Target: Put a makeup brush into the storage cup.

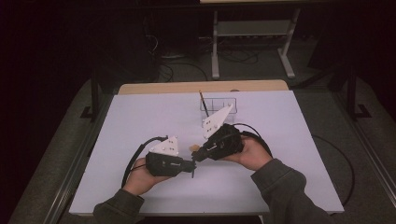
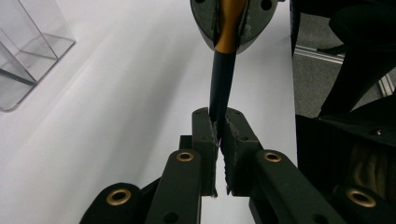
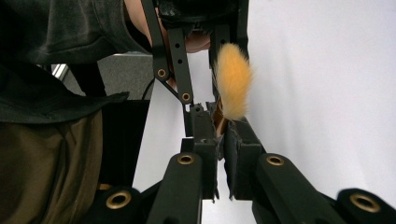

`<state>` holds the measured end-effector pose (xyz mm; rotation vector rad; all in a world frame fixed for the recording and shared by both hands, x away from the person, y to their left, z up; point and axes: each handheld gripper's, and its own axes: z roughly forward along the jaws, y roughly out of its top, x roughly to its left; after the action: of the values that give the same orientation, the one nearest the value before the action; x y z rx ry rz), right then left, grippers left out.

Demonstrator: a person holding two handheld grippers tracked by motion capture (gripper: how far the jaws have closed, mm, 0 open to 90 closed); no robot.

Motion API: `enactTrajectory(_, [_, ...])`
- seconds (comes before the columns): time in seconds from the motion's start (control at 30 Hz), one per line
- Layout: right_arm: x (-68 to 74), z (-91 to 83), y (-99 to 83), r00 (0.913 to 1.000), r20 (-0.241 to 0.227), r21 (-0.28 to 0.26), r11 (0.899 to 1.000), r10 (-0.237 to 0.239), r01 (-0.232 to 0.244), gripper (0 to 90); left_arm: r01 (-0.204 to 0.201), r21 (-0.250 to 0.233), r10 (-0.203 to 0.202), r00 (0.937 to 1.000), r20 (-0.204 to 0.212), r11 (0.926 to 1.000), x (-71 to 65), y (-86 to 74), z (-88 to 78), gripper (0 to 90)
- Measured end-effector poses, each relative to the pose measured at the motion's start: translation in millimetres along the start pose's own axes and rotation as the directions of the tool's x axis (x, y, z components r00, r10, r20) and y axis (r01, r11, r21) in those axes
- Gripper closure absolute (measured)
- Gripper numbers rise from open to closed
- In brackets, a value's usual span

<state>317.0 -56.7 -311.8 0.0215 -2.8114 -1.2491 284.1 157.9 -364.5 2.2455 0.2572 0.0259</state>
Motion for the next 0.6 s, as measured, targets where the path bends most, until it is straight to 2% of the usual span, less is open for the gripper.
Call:
enactTrajectory(0.1, [0.6,0.9,1.5,1.0,-0.006,0.017,1.0,-0.006,0.006,83.3,0.017,-0.013,-0.017,0.9998,0.008,0.9998,-0.3,-0.7,2.2,80.4])
enactTrajectory(0.2, [1.0,0.8,4.5,0.9999,-0.01,0.03,1.0,-0.008,0.008,83.3,0.011,-0.011,-0.011,0.9999,0.006,0.9999,-0.2,-1.1,2.6,79.4])
enactTrajectory(0.33, [2.2,-0.8,8.5,0.9999,-0.011,0.044,0.999,-0.002,0.002,83.3,0.009,-0.022,-0.009,0.9999,0.007,0.9997,-0.2,-1.0,2.5,83.0])
enactTrajectory(0.4, [2.3,0.7,8.6,0.9999,-0.009,0.039,0.999,-0.006,0.007,83.2,-0.005,-0.01,0.004,1.0,-0.003,0.9999,0.1,-1.2,2.7,83.5])
enactTrajectory(0.43, [2.8,0.8,8.4,1.0,-0.005,0.046,0.999,0.002,-0.002,83.0,0.009,-0.022,-0.009,1.0,-0.004,0.9997,0.1,-2.0,3.2,83.8])
enactTrajectory(0.47, [1.7,2.7,7.3,1.0,0.0,0.019,1.0,0.002,-0.002,82.2,0.016,-0.028,-0.016,0.9999,-0.003,0.9995,0.7,-2.5,3.0,84.0])
enactTrajectory(0.57, [0.0,4.0,4.6,0.9997,0.025,-0.012,1.0,-0.006,0.006,79.1,0.029,-0.026,-0.029,0.9995,-0.013,0.9993,2.6,-4.9,1.4,84.2])
enactTrajectory(0.6, [-0.5,5.3,3.7,0.9999,0.014,-0.027,1.0,0.007,-0.006,78.1,0.034,-0.028,-0.034,0.9993,-0.016,0.999,2.8,-5.6,1.3,84.3])
